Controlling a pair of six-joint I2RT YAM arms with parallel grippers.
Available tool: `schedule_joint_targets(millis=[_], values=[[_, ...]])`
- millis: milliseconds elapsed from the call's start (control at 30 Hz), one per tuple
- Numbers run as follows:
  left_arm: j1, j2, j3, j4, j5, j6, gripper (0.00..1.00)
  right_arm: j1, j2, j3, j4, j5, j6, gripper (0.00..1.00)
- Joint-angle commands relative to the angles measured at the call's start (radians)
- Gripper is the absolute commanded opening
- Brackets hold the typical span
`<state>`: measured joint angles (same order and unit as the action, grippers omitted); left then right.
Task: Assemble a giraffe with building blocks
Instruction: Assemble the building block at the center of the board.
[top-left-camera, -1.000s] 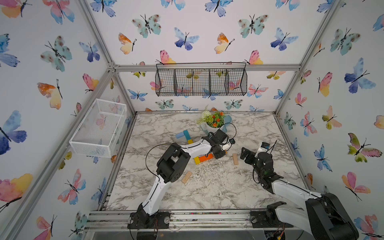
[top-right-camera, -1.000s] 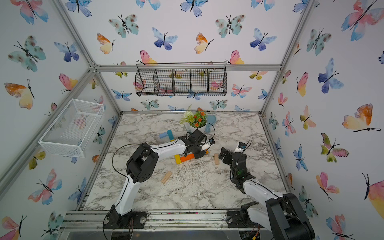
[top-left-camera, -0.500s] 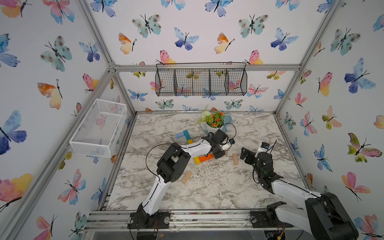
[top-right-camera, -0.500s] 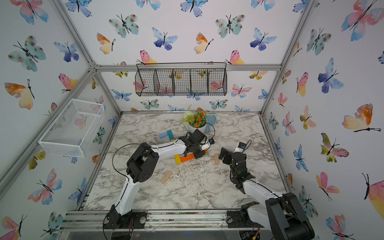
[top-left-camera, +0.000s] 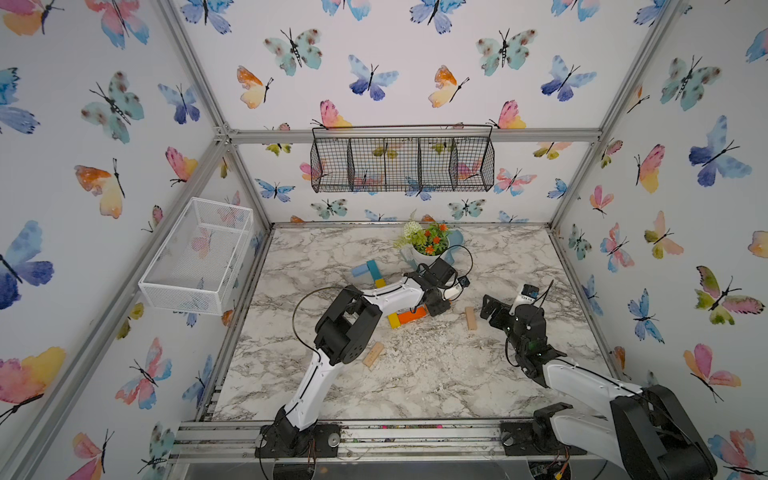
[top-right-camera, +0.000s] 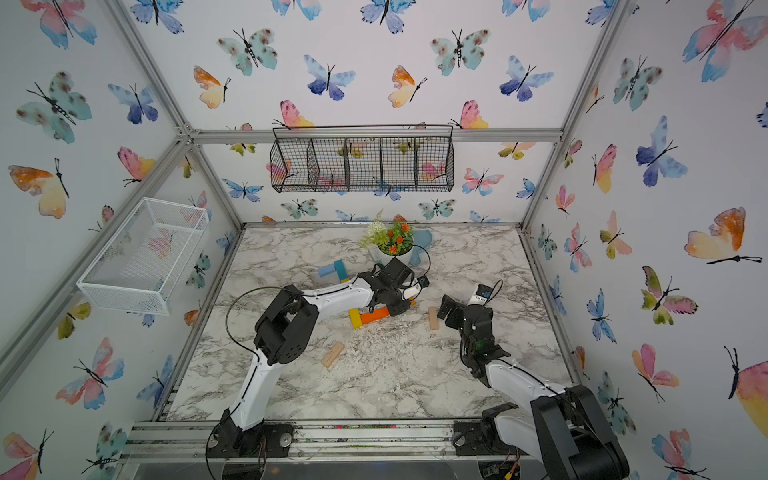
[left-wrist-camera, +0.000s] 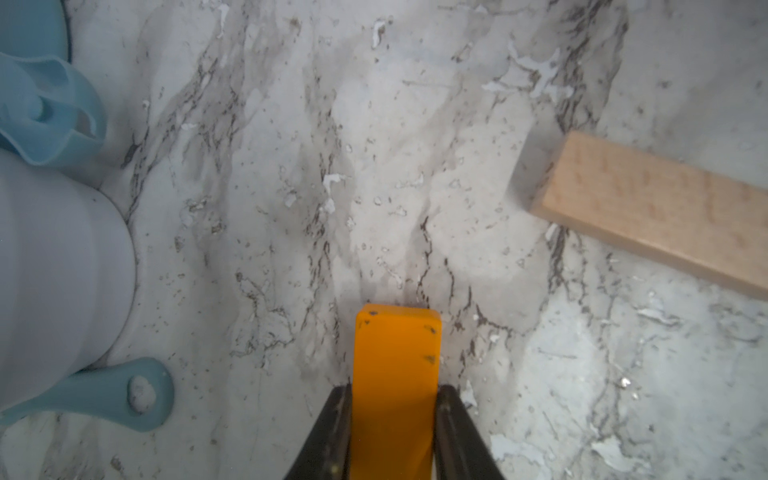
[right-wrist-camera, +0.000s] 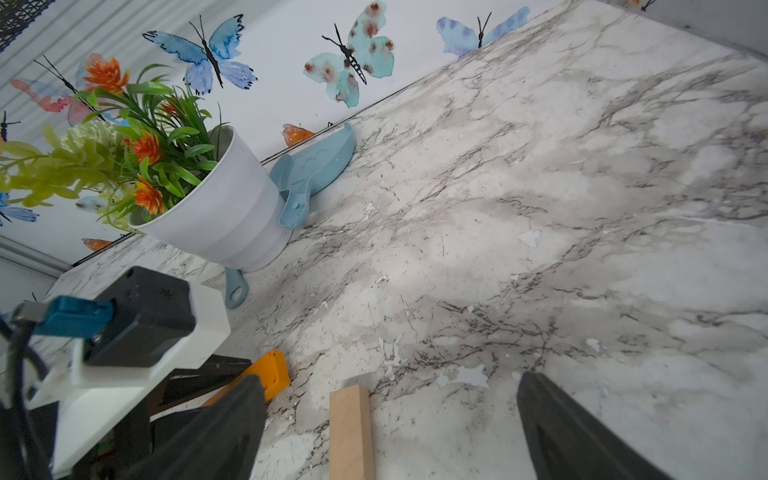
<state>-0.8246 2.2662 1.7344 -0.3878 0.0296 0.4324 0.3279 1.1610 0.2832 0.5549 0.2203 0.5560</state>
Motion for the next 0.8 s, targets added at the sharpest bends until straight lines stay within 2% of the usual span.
schedule_joint_targets(millis=[0, 233, 567, 767], values=[[0.004, 0.037, 0.044, -0.052, -0.012, -0.032, 0.34, -0.003, 0.002, 0.017, 0.011, 0.011, -0.014, 1.00], [0.004, 0.047, 0.065, -0.069, -0.015, -0.063, 0.38, -0.003, -0.004, 0.017, 0.009, 0.014, -0.014, 1.00], [0.002, 0.038, 0.048, -0.064, -0.002, -0.099, 0.31, -0.003, -0.009, 0.015, 0.010, 0.011, -0.013, 1.00], [0.002, 0.020, 0.018, -0.052, -0.002, -0.100, 0.30, -0.003, -0.015, 0.013, 0.010, 0.010, -0.013, 1.00]])
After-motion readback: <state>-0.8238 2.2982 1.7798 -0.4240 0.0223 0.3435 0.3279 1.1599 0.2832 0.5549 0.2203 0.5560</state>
